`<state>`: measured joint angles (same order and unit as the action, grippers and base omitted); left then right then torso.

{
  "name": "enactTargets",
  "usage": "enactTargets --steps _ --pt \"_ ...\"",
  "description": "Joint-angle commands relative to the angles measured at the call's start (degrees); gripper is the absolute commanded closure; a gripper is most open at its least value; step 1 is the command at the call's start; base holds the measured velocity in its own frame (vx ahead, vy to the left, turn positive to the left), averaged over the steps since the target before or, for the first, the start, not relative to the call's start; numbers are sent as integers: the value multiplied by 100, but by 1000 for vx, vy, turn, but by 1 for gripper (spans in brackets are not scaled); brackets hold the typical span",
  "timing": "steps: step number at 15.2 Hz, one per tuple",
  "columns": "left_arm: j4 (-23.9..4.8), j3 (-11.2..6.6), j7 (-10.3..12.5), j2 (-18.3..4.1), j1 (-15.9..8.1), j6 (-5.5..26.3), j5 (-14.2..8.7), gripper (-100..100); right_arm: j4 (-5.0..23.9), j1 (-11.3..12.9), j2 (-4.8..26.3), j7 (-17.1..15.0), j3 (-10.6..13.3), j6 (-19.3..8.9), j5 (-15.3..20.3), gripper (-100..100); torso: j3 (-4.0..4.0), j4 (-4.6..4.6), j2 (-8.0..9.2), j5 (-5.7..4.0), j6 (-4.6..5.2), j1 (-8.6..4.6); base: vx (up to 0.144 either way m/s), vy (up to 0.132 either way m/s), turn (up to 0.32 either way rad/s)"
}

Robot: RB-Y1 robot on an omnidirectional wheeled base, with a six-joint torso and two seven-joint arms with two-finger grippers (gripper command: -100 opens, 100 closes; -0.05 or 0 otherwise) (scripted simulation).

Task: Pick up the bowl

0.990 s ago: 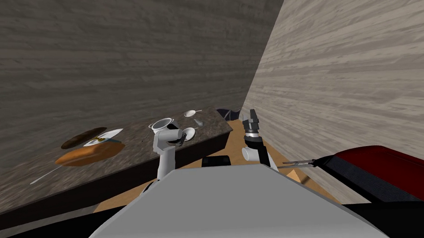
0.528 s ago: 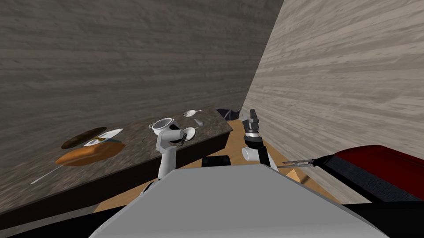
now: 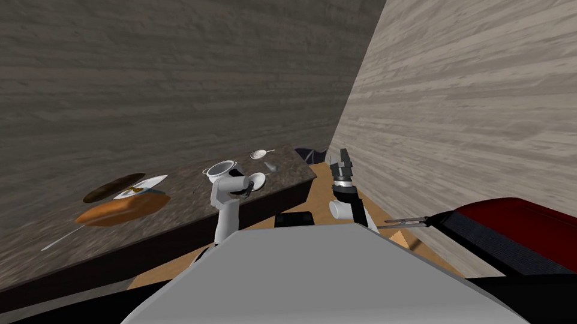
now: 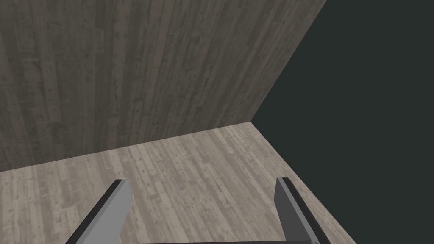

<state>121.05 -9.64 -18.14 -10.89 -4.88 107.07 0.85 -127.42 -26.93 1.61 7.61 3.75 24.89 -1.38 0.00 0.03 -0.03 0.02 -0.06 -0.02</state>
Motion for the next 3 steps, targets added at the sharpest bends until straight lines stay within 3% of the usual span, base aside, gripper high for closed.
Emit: enactTargets --steps 1,3 --pt "191 -3 -12 7 -7 210 8 100 0 0 0 0 0 0 0 0 0 0 0 0 0 0 12 -10 4" --pt "149 -11 -13 2 3 152 -1 100 0 0 0 0 0 0 0 0 1 1 1 -2 2 -3 8 -8 4"
